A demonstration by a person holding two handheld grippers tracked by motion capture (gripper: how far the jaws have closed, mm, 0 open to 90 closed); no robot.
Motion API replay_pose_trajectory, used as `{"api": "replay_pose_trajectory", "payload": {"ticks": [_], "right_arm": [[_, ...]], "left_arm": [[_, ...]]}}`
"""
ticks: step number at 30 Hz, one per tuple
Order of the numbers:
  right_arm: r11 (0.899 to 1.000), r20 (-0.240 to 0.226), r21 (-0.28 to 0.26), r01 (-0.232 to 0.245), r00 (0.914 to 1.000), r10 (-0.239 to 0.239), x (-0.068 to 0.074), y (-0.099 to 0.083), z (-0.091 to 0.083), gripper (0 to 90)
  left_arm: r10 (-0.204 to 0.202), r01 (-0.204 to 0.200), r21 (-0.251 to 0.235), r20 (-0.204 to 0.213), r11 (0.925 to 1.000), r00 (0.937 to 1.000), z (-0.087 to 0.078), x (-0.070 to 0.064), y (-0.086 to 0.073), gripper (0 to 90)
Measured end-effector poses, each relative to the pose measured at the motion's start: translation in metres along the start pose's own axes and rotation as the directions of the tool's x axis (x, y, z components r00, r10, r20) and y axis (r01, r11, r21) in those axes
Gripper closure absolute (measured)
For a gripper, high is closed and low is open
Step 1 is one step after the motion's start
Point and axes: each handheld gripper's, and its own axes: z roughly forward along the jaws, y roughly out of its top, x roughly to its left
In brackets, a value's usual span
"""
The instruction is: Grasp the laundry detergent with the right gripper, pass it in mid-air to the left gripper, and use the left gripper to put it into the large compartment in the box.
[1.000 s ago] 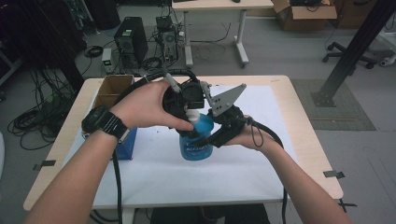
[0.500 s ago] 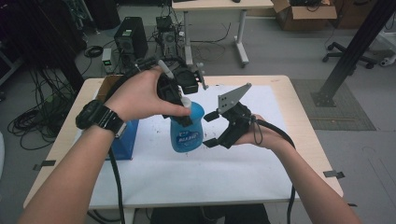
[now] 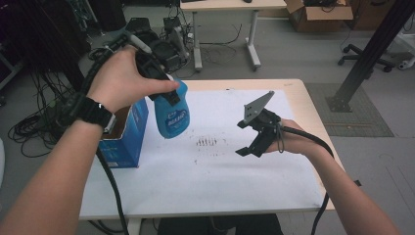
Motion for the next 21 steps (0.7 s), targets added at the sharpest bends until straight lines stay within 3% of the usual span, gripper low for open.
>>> {"api": "replay_pose_trajectory", "payload": {"ticks": [1,2,3,4,5,6,7,8,9,10,13,16,17,18,21], "right_arm": [[1.000,0.001,0.010,-0.004,1.0000,0.004,-0.001,-0.003,-0.002,7.1],[0.999,0.008,0.031,-0.011,0.9999,0.011,-0.002,-0.009,-0.006,7.1],[0.999,0.008,0.031,-0.011,0.9999,0.011,-0.002,-0.009,-0.006,7.1],[0.999,0.016,0.038,-0.014,0.9998,0.014,-0.003,-0.011,-0.007,7.2],[0.999,0.025,0.047,-0.017,0.9996,0.016,-0.004,-0.014,-0.009,7.2],[0.998,0.038,0.059,-0.025,0.9990,0.023,-0.006,-0.019,-0.013,7.2],[0.998,0.038,0.059,-0.025,0.9990,0.023,-0.006,-0.019,-0.013,7.2],[0.998,0.035,0.058,-0.032,0.9989,0.031,-0.007,-0.021,-0.015,7.2],[0.998,0.033,0.056,-0.039,0.9988,0.037,-0.008,-0.023,-0.016,7.3],[0.998,0.036,0.054,-0.044,0.9985,0.043,-0.009,-0.026,-0.018,7.3],[0.996,0.048,0.059,-0.066,0.9969,0.063,-0.012,-0.033,-0.024,7.3],[0.995,0.057,0.064,-0.077,0.9957,0.073,-0.015,-0.039,-0.027,7.3],[0.994,0.061,0.068,-0.085,0.9949,0.080,-0.016,-0.042,-0.029,7.3],[0.994,0.061,0.068,-0.085,0.9949,0.080,-0.016,-0.042,-0.029,7.3],[0.993,0.064,0.075,-0.090,0.9943,0.086,-0.018,-0.047,-0.032,7.3]], "left_arm": [[-0.036,0.036,0.002,-0.008,0.9993,0.9993,-0.002,0.005,-0.002,38.1],[-0.102,0.102,0.003,-0.024,0.9948,0.9945,-0.006,0.014,-0.005,38.1],[-0.102,0.102,0.003,-0.024,0.9948,0.9945,-0.006,0.014,-0.005,38.1],[-0.138,0.138,0.001,-0.031,0.9904,0.9900,-0.009,0.019,-0.006,38.1],[-0.172,0.172,0.000,-0.039,0.9851,0.9844,-0.011,0.024,-0.008,38.1],[-0.240,0.240,0.001,-0.059,0.9707,0.9690,-0.015,0.033,-0.011,38.1],[-0.240,0.240,0.001,-0.059,0.9707,0.9690,-0.015,0.033,-0.011,38.1],[-0.268,0.268,-0.004,-0.066,0.9633,0.9612,-0.017,0.037,-0.013,38.1],[-0.296,0.297,-0.001,-0.076,0.9548,0.9521,-0.019,0.042,-0.015,38.0],[-0.340,0.341,-0.002,-0.086,0.9401,0.9366,-0.021,0.049,-0.018,38.0],[-0.423,0.425,-0.011,-0.111,0.9053,0.8992,-0.027,0.063,-0.027,38.1],[-0.480,0.482,-0.018,-0.138,0.8757,0.8663,-0.031,0.076,-0.034,38.0],[-0.515,0.517,-0.024,-0.147,0.8555,0.8446,-0.032,0.083,-0.040,38.1],[-0.515,0.517,-0.024,-0.147,0.8555,0.8446,-0.032,0.083,-0.040,38.1],[-0.554,0.557,-0.032,-0.159,0.8299,0.8170,-0.034,0.093,-0.048,38.1]]}}
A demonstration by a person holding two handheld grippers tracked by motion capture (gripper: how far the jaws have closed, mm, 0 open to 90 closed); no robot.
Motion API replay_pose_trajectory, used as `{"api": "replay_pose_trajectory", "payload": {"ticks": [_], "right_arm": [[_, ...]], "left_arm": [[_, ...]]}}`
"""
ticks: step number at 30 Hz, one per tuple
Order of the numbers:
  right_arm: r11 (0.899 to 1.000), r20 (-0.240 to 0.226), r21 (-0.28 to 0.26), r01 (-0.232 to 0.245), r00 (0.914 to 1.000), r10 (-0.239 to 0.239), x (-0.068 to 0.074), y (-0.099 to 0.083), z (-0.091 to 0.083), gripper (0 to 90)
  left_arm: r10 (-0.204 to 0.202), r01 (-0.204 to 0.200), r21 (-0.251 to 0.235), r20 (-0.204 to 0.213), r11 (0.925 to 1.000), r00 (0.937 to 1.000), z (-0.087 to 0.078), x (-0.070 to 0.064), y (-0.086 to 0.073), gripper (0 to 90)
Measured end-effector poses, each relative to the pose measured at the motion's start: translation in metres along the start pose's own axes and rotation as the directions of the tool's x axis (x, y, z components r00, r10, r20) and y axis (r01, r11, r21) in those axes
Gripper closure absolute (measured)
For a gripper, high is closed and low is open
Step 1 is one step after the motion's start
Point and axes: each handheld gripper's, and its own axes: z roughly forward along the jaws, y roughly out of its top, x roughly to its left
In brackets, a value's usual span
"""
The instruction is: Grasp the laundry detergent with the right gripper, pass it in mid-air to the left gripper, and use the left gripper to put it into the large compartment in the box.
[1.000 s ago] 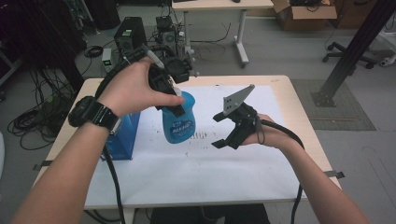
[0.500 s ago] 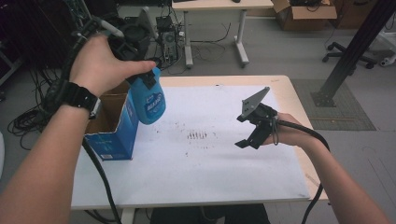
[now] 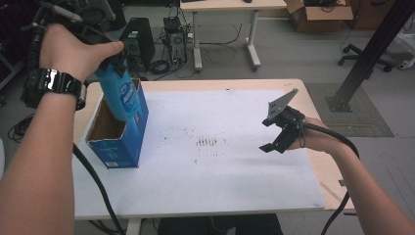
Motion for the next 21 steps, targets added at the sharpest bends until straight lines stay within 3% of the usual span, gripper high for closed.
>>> {"api": "replay_pose_trajectory", "payload": {"ticks": [8,21], "right_arm": [[0.999,0.012,0.032,-0.012,0.9999,0.012,-0.003,-0.009,-0.004,7.3],[0.999,0.015,0.031,-0.025,0.9996,0.024,-0.005,-0.016,-0.008,7.3]], "left_arm": [[-0.070,0.071,0.010,-0.025,0.9974,0.9972,0.006,0.023,-0.003,38.0],[-0.093,0.094,0.040,-0.025,0.9947,0.9953,0.029,0.037,-0.011,38.1]]}}
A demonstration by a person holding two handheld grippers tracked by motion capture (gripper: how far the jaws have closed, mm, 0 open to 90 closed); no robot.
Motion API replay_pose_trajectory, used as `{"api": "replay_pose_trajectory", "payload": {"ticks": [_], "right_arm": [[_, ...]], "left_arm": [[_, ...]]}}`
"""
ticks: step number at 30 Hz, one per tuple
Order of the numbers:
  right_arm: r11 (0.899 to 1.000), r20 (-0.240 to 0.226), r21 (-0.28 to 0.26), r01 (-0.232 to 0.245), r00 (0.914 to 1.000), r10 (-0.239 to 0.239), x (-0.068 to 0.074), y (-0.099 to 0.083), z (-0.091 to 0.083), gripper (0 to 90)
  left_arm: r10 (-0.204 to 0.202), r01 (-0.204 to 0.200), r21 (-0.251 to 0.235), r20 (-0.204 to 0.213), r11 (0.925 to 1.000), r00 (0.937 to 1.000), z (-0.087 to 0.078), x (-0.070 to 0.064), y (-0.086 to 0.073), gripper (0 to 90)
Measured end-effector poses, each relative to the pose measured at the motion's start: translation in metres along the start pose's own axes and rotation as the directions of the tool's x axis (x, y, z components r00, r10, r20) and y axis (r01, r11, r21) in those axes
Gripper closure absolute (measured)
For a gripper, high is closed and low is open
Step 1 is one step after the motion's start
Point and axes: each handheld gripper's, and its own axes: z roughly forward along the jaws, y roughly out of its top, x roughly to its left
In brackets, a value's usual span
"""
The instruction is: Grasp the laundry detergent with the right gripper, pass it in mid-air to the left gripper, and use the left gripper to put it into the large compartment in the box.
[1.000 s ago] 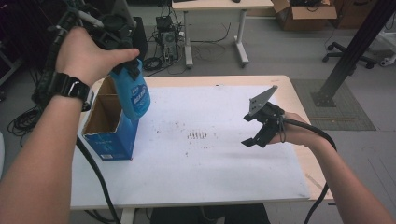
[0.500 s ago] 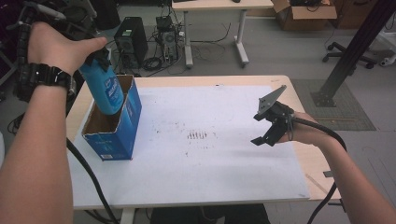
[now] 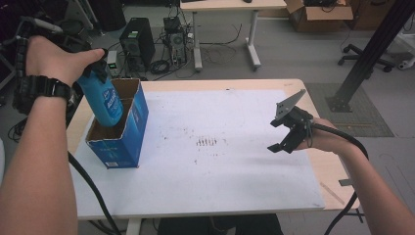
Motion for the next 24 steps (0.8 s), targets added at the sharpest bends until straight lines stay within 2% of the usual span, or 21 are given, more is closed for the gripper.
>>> {"api": "replay_pose_trajectory", "payload": {"ticks": [10,24], "right_arm": [[1.000,-0.005,0.001,-0.006,1.0000,0.006,0.000,-0.002,0.002,7.3],[1.000,-0.016,0.013,-0.006,0.9999,0.006,0.000,-0.003,0.007,7.3]], "left_arm": [[0.000,0.000,0.028,0.007,0.9996,1.0000,0.025,0.004,-0.005,38.0],[0.003,-0.003,0.081,0.008,0.9967,1.0000,0.076,0.008,-0.015,38.1]]}}
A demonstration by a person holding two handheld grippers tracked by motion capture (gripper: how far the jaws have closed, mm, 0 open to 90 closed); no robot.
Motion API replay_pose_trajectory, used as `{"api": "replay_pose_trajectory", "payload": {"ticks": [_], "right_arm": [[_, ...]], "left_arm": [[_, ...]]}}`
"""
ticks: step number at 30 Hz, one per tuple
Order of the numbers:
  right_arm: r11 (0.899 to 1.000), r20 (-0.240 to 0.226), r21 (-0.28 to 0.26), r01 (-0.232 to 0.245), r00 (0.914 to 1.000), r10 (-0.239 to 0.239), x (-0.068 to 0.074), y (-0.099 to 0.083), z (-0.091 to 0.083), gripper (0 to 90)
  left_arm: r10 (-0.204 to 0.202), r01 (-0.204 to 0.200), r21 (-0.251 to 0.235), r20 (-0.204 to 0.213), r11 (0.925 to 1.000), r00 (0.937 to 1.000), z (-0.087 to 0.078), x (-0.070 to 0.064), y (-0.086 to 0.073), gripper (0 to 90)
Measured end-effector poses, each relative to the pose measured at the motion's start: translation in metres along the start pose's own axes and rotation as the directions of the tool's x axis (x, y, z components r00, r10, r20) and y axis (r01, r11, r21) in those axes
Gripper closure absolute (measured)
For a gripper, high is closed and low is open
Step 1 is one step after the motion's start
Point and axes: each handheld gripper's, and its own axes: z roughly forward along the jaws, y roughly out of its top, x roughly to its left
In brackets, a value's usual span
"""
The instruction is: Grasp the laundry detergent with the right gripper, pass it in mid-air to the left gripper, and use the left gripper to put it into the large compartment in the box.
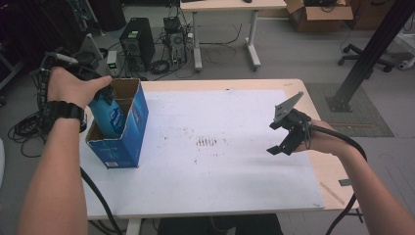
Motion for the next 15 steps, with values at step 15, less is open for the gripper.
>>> {"api": "replay_pose_trajectory", "payload": {"ticks": [15], "right_arm": [[1.000,-0.013,0.004,0.001,0.9999,-0.001,0.001,-0.001,0.006,7.3]], "left_arm": [[-0.004,0.003,0.051,0.028,0.9987,0.9996,0.049,0.001,-0.005,38.0]]}}
